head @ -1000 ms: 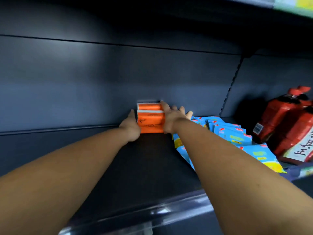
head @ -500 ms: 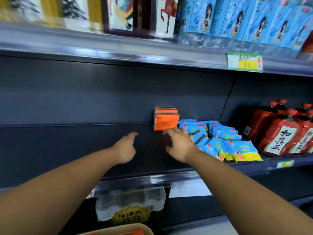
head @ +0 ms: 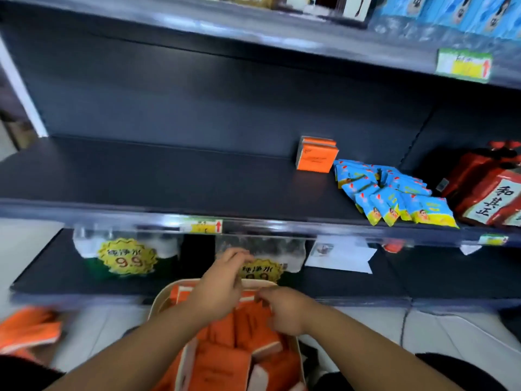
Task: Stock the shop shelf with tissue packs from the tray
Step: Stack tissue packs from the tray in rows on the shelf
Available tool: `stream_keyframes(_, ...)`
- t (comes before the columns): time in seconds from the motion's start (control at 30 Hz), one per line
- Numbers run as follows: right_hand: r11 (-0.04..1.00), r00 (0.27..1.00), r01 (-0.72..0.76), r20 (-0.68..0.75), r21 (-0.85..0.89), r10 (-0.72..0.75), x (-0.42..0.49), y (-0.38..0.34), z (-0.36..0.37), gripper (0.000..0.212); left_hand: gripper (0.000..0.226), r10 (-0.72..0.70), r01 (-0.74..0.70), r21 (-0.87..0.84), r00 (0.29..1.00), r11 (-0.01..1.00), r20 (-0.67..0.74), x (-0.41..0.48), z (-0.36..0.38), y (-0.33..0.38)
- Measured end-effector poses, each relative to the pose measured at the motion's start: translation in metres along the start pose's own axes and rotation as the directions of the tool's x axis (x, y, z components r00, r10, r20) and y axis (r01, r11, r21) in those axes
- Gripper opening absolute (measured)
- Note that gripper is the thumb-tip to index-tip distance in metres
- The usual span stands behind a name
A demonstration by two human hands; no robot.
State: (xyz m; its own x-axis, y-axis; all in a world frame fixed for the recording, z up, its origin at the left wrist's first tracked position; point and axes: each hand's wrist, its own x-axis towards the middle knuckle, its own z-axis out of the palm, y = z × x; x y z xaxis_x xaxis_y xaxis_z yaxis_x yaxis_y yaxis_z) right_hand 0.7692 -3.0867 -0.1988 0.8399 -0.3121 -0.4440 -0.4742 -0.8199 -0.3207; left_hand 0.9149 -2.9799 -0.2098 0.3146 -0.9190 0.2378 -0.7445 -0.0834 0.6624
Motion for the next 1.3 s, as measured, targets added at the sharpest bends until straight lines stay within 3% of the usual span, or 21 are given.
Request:
stream_keyframes(0.2, 0.998, 0.997, -0.062, 0.035, -0.029, 0.063, 0.001, -0.001, 0.037, 0.059, 0.052, -0.243, 0.214, 0.147, 0.942, 0.966, 0.231, -0.058, 0.028, -0.040)
stream_keyframes(0.33, 0.955, 0.972, -0.182, -0.103, 0.234, 0.211, 0.010, 0.008, 0.046, 0.051, 0.058, -0.278, 0.215, 0.248, 0.926, 0.945, 0.256, -0.076, 0.036, -0.049)
stream_keyframes(0.4, 0.916, 0.938, -0.273, -0.132, 0.293, 0.322, 0.014, 0.017, 0.046, 0.048, 0.059, -0.289, 0.238, 0.208, 0.920, 0.949, 0.266, -0.076, 0.034, -0.050)
stream_keyframes(0.47, 0.902, 0.919, -0.350, -0.092, 0.251, 0.383, 0.015, 0.027, 0.050, 0.045, 0.057, -0.304, 0.278, 0.136, 0.919, 0.951, 0.252, -0.072, 0.032, -0.053)
stream_keyframes(0.53, 0.889, 0.909, -0.413, 0.041, 0.199, 0.414, 0.015, 0.031, 0.057, 0.044, 0.055, -0.379, 0.365, 0.103, 0.898, 0.925, 0.223, -0.067, 0.026, -0.060)
stream_keyframes(0.63, 0.836, 0.870, -0.479, 0.274, 0.267, 0.410, 0.018, 0.029, 0.071, 0.065, 0.057, -0.513, 0.497, 0.131, 0.813, 0.858, 0.276, -0.061, 0.020, -0.069)
stream_keyframes(0.7, 0.853, 0.868, -0.473, 0.282, 0.220, 0.409, 0.023, 0.026, 0.081, 0.075, 0.057, -0.534, 0.495, 0.201, 0.773, 0.846, 0.342, -0.057, 0.021, -0.069)
stream_keyframes(0.8, 0.833, 0.854, -0.519, 0.149, 0.190, 0.499, 0.028, 0.021, 0.086, 0.081, 0.056, -0.591, 0.455, 0.397, 0.722, 0.797, 0.360, -0.050, 0.026, -0.060)
stream_keyframes(0.9, 0.784, 0.873, -0.465, 0.066, 0.410, 0.483, 0.030, 0.019, 0.069, 0.060, 0.055, -0.634, 0.411, 0.533, 0.692, 0.739, 0.345, -0.044, 0.030, -0.056)
stream_keyframes(1.03, 0.593, 0.885, -0.373, 0.083, 0.714, 0.457, 0.018, 0.020, 0.026, 0.036, 0.049, -0.644, 0.400, 0.548, 0.666, 0.735, 0.377, -0.041, 0.032, -0.054)
stream_keyframes(1.17, 0.377, 0.909, -0.245, 0.076, 0.893, 0.410, 0.000, 0.029, -0.013, 0.033, 0.047, -0.559, 0.420, 0.378, 0.700, 0.825, 0.444, -0.034, 0.023, -0.052)
stream_keyframes(1.3, 0.237, 0.962, -0.078, 0.010, 0.968, 0.273, -0.018, 0.025, -0.038, 0.027, 0.054, -0.571, 0.557, 0.143, 0.757, 0.818, 0.318, -0.016, -0.004, -0.037)
